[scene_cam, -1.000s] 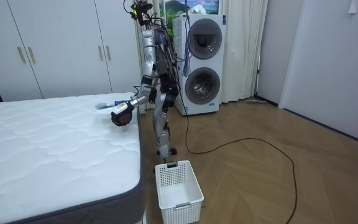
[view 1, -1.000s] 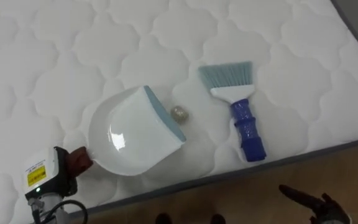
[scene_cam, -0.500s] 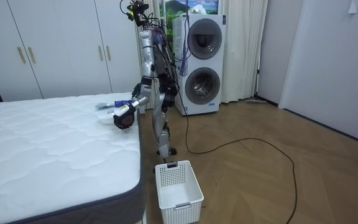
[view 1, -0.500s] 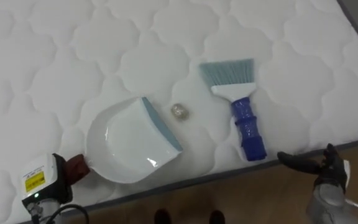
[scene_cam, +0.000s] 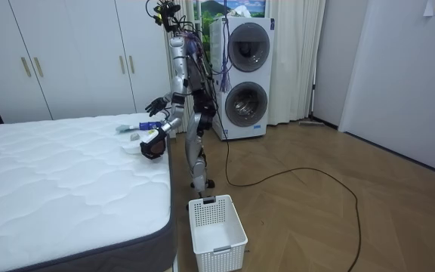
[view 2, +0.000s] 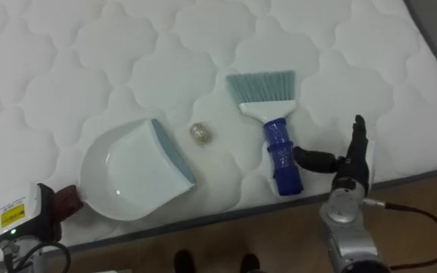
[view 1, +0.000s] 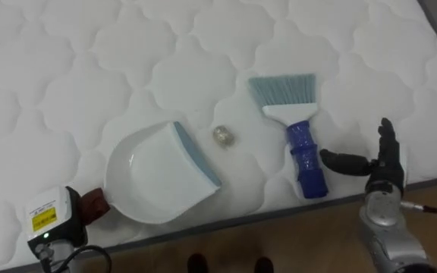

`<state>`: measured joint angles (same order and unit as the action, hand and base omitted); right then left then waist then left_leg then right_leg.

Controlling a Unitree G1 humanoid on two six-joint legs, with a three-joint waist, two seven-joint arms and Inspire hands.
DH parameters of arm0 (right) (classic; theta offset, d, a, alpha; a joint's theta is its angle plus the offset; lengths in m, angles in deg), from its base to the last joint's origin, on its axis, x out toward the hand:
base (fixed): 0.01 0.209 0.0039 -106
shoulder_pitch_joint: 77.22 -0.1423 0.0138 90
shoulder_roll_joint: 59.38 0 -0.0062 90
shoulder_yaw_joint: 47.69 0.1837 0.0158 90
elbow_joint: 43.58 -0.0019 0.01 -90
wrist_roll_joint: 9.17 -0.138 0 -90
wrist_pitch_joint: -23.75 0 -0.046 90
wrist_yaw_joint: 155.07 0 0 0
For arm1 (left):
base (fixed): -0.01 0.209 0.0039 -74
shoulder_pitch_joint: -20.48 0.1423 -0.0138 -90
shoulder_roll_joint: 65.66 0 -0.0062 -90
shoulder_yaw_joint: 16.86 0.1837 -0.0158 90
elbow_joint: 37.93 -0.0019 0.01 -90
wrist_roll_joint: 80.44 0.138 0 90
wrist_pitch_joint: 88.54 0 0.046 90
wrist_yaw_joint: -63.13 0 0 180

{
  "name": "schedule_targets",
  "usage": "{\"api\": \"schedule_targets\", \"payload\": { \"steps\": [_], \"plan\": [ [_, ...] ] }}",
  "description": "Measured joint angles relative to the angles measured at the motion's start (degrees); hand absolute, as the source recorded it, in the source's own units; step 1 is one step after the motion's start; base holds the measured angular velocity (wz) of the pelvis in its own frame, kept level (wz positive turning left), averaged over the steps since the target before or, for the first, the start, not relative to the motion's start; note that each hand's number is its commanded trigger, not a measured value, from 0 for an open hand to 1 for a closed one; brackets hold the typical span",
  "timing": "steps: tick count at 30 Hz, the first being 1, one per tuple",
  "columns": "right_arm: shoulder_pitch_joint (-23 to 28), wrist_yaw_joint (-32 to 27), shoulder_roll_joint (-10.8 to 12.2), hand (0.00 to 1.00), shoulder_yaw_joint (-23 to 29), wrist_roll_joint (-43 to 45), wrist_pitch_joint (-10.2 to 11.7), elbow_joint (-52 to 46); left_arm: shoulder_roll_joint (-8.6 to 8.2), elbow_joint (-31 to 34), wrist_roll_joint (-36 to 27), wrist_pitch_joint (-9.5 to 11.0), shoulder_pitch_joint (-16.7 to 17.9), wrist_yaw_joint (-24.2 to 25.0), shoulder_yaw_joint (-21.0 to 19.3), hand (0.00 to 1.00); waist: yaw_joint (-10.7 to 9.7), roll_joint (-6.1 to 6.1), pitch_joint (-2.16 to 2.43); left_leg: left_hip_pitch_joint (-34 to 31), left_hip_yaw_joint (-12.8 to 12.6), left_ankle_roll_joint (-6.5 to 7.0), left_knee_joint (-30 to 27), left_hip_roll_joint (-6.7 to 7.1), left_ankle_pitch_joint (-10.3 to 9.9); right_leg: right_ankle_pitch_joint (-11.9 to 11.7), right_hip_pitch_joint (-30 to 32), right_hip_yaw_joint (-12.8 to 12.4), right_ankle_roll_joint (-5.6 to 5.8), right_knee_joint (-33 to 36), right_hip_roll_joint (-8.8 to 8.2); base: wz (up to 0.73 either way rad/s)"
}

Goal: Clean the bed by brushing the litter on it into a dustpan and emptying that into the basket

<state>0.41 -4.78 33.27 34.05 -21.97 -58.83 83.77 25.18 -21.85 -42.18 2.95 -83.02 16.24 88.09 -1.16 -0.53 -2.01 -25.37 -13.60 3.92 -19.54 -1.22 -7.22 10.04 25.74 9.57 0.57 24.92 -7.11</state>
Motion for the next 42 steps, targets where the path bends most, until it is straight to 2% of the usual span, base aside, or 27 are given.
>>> {"api": "schedule_targets", "payload": {
  "steps": [8, 10, 17, 22, 32, 37, 42],
  "plan": [
    [-2.03, -0.03, -0.02, 0.0, -5.24, 0.02, 0.74, -3.07, 0.05, -0.38, 0.05, -0.72, -0.71, 1.07, 0.97, 1.0, 0.34, -0.02, -0.2, -0.31, 0.01, -0.01, 0.05, 0.01, -0.01, 0.0, 0.31, 0.07, 0.0, -0.1, -0.05, 0.0],
    [-2.04, 0.62, -0.02, 0.0, -6.34, -0.02, 0.73, -3.07, 0.05, -0.28, 0.07, -0.98, -0.97, 1.72, 1.01, 1.0, 0.59, 0.04, -0.44, -0.34, 0.02, -0.01, 0.04, 0.0, -0.04, 0.0, 0.32, 0.07, 0.0, -0.1, -0.05, 0.0],
    [-1.95, 1.93, -0.02, 0.0, -6.4, 0.0, 0.66, -2.74, 0.04, -0.23, 0.12, -1.34, -1.73, 2.64, 1.05, 1.0, 0.96, 0.46, -0.81, -0.44, 0.19, -0.01, 0.06, 0.02, -0.05, 0.0, 0.32, 0.33, 0.0, -0.14, -0.09, 0.0],
    [-0.98, 2.32, -0.03, 0.0, -6.88, -0.36, 0.62, -0.59, 0.01, -0.19, 0.11, -1.66, -2.26, 2.98, 2.23, 1.0, 0.94, 1.08, -1.19, -0.44, 0.85, -0.01, -0.14, 0.21, -0.04, 0.04, -0.15, 1.91, 0.01, -0.05, -0.53, 0.07],
    [-0.94, 5.47, -0.02, 0.0, -8.69, -1.04, 0.42, 7.43, 0.12, 0.24, 0.11, -1.92, -2.5, 3.8, 2.69, 1.0, 0.77, 1.63, -1.11, -1.1, 1.63, 0.02, -0.19, 0.37, 0.0, 0.08, -0.15, 3.11, -0.04, -0.5, -0.63, 0.04],
    [-2.42, 5.51, -0.05, 0.0, -9.53, -2.33, 1.04, 12.2, 0.3, 0.05, 0.32, -1.94, -3.14, 3.6, 4.35, 1.0, 1.12, 1.84, -1.03, -0.92, 2.01, 0.02, -0.36, 0.4, 0.0, 0.08, -0.6, 3.57, -0.04, -0.57, -0.69, 0.02],
    [-4.42, 7.09, -0.11, 0.0, -9.62, -0.96, 1.38, 17.26, 0.34, 0.08, 1.86, -2.02, -3.39, 3.59, 4.32, 1.0, 1.41, 1.89, -1.05, -0.96, 2.21, 0.03, -0.73, 0.47, 0.0, 0.08, -0.62, 3.71, -0.04, -0.21, -0.78, 0.01]
  ]
}}
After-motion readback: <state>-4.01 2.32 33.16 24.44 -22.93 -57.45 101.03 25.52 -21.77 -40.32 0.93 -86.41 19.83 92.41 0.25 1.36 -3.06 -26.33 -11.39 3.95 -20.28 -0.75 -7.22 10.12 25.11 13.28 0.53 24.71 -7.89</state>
